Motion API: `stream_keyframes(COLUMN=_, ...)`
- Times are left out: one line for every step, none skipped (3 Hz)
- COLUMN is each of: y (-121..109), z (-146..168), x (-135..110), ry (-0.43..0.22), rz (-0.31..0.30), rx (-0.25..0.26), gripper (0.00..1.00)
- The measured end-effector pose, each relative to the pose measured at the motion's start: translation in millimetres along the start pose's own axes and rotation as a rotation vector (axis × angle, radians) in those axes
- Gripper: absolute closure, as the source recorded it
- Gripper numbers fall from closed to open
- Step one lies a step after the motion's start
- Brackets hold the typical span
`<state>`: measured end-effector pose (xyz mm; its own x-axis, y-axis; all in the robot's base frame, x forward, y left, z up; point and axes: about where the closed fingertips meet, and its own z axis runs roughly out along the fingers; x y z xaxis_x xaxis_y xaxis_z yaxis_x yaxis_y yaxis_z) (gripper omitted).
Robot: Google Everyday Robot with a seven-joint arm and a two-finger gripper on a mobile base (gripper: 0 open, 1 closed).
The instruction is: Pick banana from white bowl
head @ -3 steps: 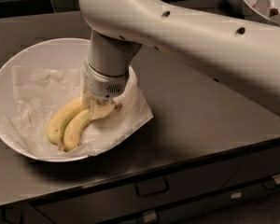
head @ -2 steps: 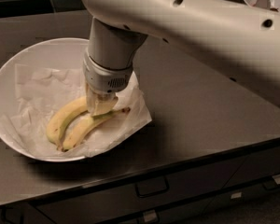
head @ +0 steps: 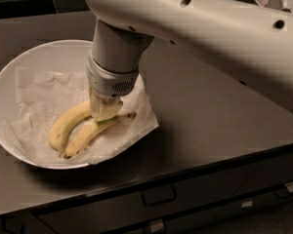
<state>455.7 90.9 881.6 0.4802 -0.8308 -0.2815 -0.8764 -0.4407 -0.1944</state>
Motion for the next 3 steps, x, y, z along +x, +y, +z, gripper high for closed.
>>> stream_keyframes(y=0.0, z=0.0, x=0.0, ry=0.000, rz=0.000, rx=0.000, gripper=0.58)
stream_keyframes(y=0.0, z=0.0, x=0.0, ry=0.000, rz=0.000, rx=0.000, gripper=0.36)
stream_keyframes(y=0.0, z=0.0, x=-0.1, ry=0.000, rz=0.000, rx=0.000, gripper=0.27)
